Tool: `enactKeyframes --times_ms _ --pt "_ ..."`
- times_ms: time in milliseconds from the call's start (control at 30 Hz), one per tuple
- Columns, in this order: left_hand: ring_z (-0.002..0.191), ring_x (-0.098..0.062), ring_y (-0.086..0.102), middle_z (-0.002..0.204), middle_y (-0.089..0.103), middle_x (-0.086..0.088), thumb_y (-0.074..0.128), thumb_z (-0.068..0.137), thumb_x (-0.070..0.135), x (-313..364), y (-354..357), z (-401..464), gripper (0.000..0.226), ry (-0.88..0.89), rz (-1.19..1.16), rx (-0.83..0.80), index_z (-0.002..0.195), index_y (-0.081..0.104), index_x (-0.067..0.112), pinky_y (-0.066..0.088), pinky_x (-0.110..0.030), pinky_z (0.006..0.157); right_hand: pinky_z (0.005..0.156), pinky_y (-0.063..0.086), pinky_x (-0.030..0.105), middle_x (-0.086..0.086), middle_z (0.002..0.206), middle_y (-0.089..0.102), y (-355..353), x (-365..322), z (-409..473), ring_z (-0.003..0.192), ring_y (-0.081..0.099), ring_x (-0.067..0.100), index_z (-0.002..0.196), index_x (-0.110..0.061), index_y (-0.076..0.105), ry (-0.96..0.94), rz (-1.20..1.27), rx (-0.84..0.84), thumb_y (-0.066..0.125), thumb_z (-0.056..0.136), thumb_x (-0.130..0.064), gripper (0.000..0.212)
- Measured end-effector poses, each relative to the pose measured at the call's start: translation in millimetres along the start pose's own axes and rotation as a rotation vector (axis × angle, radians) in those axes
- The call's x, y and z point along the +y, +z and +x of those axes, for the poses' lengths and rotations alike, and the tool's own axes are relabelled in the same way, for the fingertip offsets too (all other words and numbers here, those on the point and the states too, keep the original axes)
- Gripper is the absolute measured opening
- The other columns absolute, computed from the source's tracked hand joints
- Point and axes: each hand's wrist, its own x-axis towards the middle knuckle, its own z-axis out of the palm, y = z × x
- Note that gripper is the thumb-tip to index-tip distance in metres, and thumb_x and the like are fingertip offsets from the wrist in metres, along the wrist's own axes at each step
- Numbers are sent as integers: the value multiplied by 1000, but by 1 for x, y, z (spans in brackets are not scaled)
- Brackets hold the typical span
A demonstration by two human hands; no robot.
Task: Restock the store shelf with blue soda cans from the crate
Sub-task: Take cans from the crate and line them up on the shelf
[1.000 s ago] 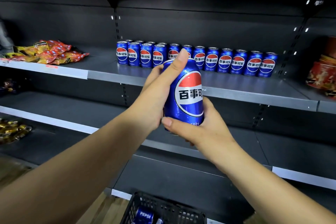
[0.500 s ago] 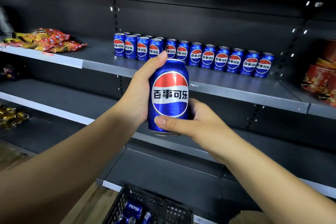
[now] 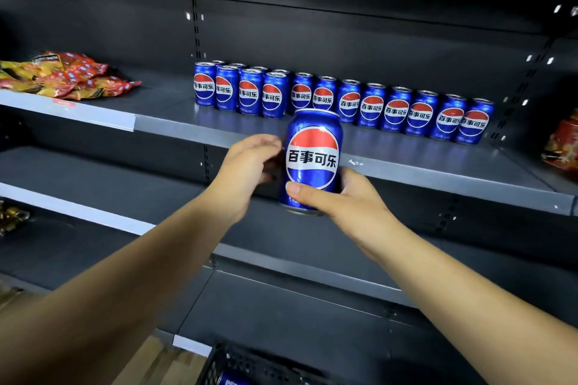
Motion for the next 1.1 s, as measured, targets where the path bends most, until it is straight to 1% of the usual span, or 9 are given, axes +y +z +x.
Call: enactKeyframes --times_ms 67,200,267,367,467,600,800,967,1100 --pt "87 -21 61 81 67 2 51 91 6 -2 -12 26 20 11 61 -14 79 63 18 46 -43 89 73 54 17 1 96 73 7 -2 23 90 68 15 101 -16 66 19 -12 49 81 70 -21 35" --pt "76 -13 61 76 65 3 50 90 5 -5 -25 81 26 8 206 -47 74 62 21 49 -29 76 63 51 10 -3 88 72 23 -7 71 75 65 6 90 -20 64 38 -29 163 83 67 -15 30" --pt "84 -19 63 81 66 1 50 87 6 -11 -33 112 24 26 327 -41 74 63 21 50 -32 79 66 51 12 -5 83 71 33 -9 96 73 64 4 84 -21 64 37 -42 209 83 67 -13 26" --pt "89 -18 60 88 65 2 51 85 8 -16 -43 150 16 57 467 -32 84 64 18 47 -29 81 75 53 21 -2 91 71 44 -7 135 85 66 10 96 -16 66 60 -77 305 84 65 -17 36" --pt "89 -17 58 84 65 3 53 85 8 -18 -49 182 15 68 418 -68 81 64 19 45 -28 82 83 54 31 2 97 71 50 -3 176 92 67 17 107 -9 64 75 -113 404 87 60 -15 53" --pt "87 -14 57 77 61 11 54 86 10 -22 -53 215 26 117 427 -144 68 57 28 41 -24 79 89 53 33 6 101 70 47 1 228 96 66 19 110 -3 62 68 -129 481 87 57 -4 59" --pt "81 -10 54 83 62 8 52 87 9 -44 -51 246 15 158 499 -189 83 63 18 38 -15 63 91 50 32 3 99 65 41 15 270 95 61 18 104 -7 52 118 -154 545 85 61 -2 55" --pt "83 -13 53 93 63 0 52 86 9 -63 -45 258 14 85 488 -197 90 65 14 38 -21 73 85 48 29 8 104 66 38 37 285 99 62 23 109 -7 49 172 -139 589 85 62 -4 60" --pt "87 -20 58 87 63 -1 53 84 10 -63 -43 270 12 8 482 -240 80 62 16 46 -30 79 85 42 25 2 106 61 34 37 289 99 57 18 111 -11 42 168 -196 527 86 63 -8 65"
